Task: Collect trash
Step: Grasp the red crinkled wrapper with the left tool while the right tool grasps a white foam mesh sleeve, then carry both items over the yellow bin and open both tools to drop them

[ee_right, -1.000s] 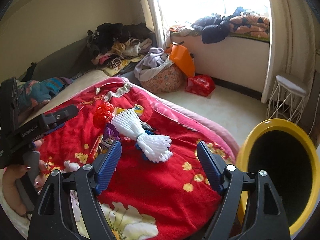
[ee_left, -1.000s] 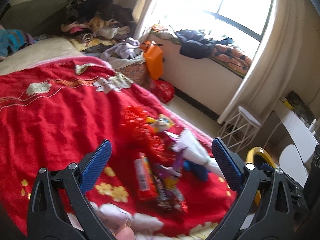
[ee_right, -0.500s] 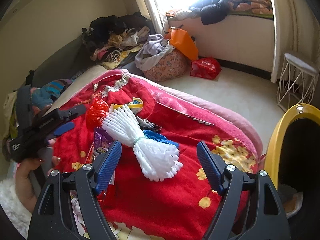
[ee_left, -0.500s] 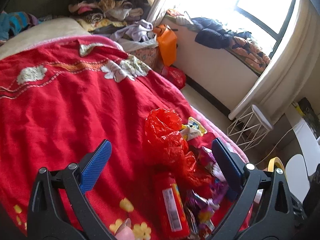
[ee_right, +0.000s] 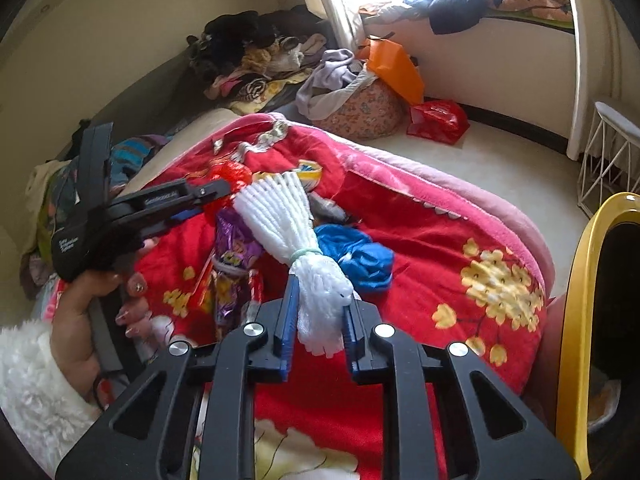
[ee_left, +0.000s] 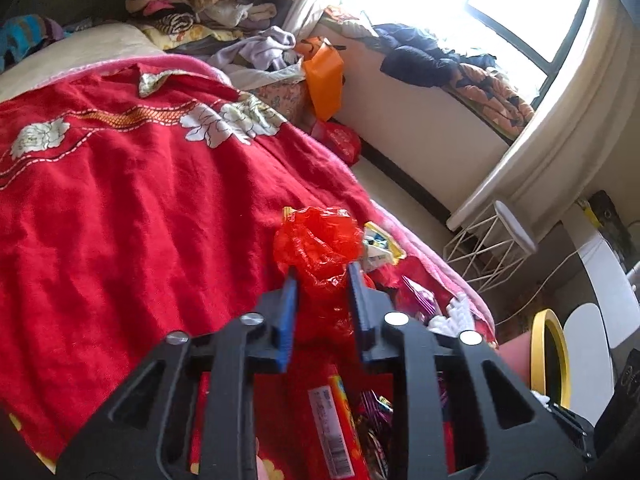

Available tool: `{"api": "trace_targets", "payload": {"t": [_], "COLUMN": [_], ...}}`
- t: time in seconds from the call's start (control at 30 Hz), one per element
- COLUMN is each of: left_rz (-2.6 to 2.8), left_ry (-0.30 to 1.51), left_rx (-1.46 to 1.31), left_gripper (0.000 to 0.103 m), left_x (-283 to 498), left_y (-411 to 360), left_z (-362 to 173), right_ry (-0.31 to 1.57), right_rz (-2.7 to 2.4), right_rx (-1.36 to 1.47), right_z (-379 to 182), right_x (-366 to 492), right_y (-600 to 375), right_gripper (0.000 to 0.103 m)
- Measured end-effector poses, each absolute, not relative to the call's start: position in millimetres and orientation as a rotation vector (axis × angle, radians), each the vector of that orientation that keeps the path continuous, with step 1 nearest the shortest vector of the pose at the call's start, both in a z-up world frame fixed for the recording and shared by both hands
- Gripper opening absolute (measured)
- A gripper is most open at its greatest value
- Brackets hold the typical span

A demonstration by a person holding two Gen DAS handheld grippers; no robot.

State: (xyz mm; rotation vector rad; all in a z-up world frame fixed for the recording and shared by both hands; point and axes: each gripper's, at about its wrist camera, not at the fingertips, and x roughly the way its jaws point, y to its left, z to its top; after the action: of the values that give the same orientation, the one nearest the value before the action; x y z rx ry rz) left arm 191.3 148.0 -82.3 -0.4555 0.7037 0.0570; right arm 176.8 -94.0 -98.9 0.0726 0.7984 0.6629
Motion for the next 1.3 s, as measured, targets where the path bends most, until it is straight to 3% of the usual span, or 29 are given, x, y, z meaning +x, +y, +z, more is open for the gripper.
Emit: {"api": "trace_targets", "payload": {"t": [0.67, 1.3], "left_rz": [0.079, 0.04], "left_ry": [0.465, 0.399], "left_rx": [-0.416, -0.432], "left_gripper": [0.012, 0.011], "left_x": [113.3, 76.4], "left_y": [143.6, 138.7], "left_z": [-9.2, 23.7], "right_ry": [0.719, 0.589], "right_rz": [0.696, 0.63], "right_rx": [0.067, 0.106], "right_z": [-69.8, -30.1], "right_x": [127.4, 112.6], "right_y": [-112.9, -146.0], "right_gripper": [0.017, 0.017]}}
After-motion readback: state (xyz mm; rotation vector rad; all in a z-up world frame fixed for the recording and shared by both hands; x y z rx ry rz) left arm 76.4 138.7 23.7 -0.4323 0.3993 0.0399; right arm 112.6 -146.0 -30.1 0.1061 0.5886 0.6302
